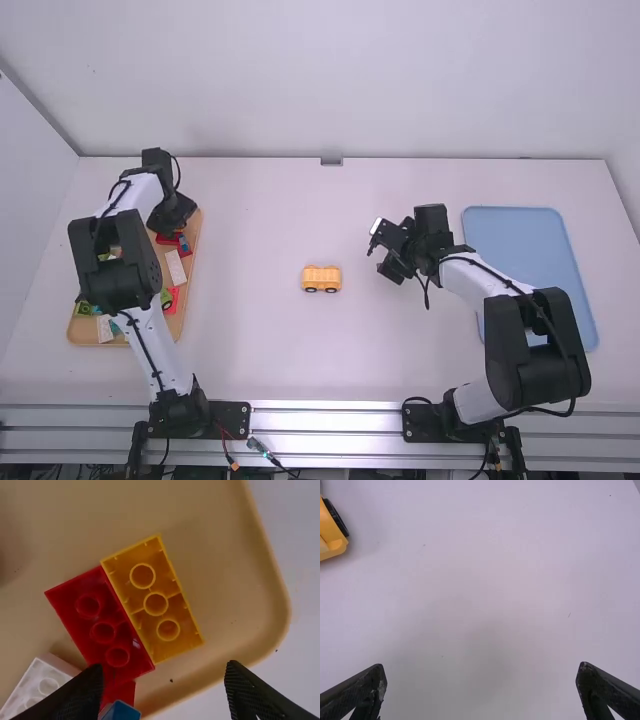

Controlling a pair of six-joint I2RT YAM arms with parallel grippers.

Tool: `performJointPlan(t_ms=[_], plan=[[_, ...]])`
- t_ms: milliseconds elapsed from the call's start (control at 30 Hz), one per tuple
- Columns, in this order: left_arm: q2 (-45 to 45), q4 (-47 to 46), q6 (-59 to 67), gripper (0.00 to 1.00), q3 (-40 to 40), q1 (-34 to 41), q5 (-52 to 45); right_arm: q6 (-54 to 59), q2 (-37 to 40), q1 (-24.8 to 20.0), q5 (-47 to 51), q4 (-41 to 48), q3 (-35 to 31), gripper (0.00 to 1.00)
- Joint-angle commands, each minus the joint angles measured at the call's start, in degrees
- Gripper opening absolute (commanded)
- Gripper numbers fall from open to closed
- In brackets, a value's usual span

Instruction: Assemble lego blocks to make yellow taxi

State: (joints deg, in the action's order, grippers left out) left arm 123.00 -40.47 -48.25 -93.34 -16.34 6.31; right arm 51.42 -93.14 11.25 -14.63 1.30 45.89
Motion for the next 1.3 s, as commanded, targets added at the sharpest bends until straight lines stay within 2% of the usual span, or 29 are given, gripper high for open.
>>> performJointPlan(t_ms=[0, 267, 333, 533, 800, 1033, 1267], plan=[[-0.3, -0.9, 1.5, 0.67, 0.4, -0.1, 0.9, -0.1, 0.6, 0.0, -0.5, 0.3, -0.2, 0.99], [-0.3, -5.2, 1.6, 0.71, 0.4, -0.4, 4.1, -0.2, 0.6, 0.0, -0.5, 0.3, -0.2, 0.99], [-0.3, -6.8, 1.6, 0.75, 0.3, -0.2, 5.7, -0.1, 0.6, 0.0, -0.5, 0.3, -0.2, 0.99], [-0.3, -6.1, 1.5, 0.66, 0.3, -0.1, 5.8, -0.1, 0.6, 0.0, -0.5, 0.3, -0.2, 0.99], [-0.3, 2.1, 0.7, 0.56, 0.4, -0.1, 2.1, -0.2, 0.6, 0.0, -0.5, 0.3, -0.2, 0.99], [-0.3, 0.9, -8.3, 0.57, 1.3, -0.1, 5.4, -0.2, 0.6, 0.0, -0.5, 0.5, -0.2, 0.99], [-0.3, 7.6, -8.3, 0.57, 5.9, -0.3, 4.9, -0.1, 0.6, 0.0, -0.5, 0.7, -0.2, 0.99]])
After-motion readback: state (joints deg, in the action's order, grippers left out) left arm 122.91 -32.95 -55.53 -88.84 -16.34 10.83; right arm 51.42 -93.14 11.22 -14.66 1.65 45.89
